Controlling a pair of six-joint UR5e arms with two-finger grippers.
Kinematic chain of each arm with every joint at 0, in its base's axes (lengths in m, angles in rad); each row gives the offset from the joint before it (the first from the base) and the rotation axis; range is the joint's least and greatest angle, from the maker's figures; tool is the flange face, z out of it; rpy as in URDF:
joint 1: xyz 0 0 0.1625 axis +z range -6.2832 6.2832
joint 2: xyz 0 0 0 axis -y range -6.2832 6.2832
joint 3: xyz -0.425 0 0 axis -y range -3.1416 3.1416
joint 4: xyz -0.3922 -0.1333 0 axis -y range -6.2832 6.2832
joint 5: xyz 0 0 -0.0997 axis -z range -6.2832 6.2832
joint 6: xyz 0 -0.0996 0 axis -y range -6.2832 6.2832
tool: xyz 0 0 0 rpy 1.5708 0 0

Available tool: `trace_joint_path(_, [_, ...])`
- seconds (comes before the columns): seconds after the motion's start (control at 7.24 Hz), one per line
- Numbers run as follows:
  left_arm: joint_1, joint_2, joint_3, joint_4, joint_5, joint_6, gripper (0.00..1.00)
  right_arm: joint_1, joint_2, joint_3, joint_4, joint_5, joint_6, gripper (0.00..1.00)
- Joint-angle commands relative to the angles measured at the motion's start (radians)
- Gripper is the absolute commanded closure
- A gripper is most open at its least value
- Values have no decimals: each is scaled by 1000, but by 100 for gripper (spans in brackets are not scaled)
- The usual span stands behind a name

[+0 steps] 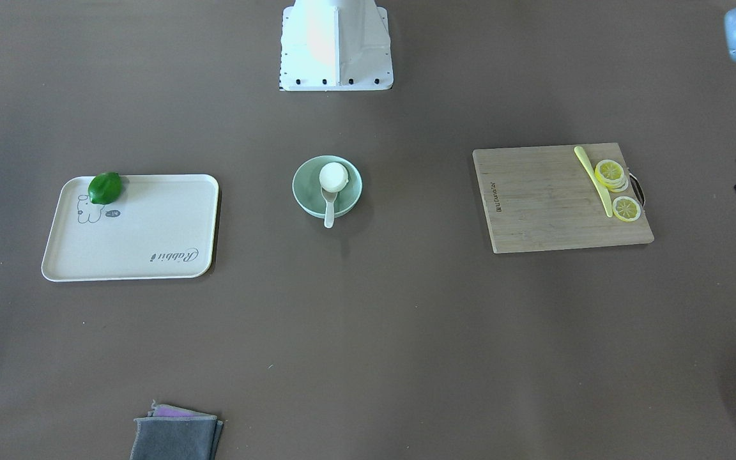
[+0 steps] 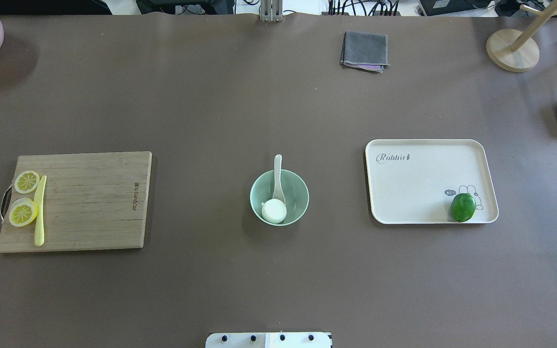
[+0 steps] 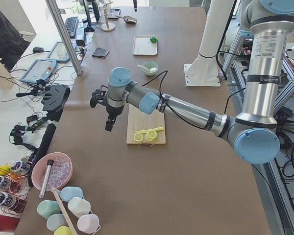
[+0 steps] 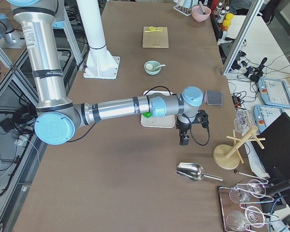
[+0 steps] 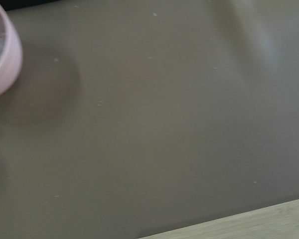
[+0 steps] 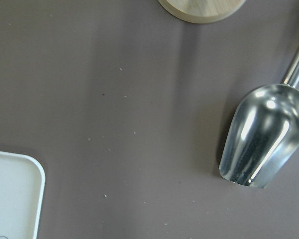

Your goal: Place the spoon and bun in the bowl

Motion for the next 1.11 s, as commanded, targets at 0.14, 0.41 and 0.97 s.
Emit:
trace_joint_path(0.14, [-65,128,30,-3,-9,49,2,10,-26,-5,6,-70,-15,0])
trace_joint_path(0.41, [-65,135,34,-2,-12,48,2,39,-78,12,5,-21,-12,0])
trace_joint_path(0.97, [-65,135,54,3,-15,46,2,113,-138,19,-5,75,-4,0])
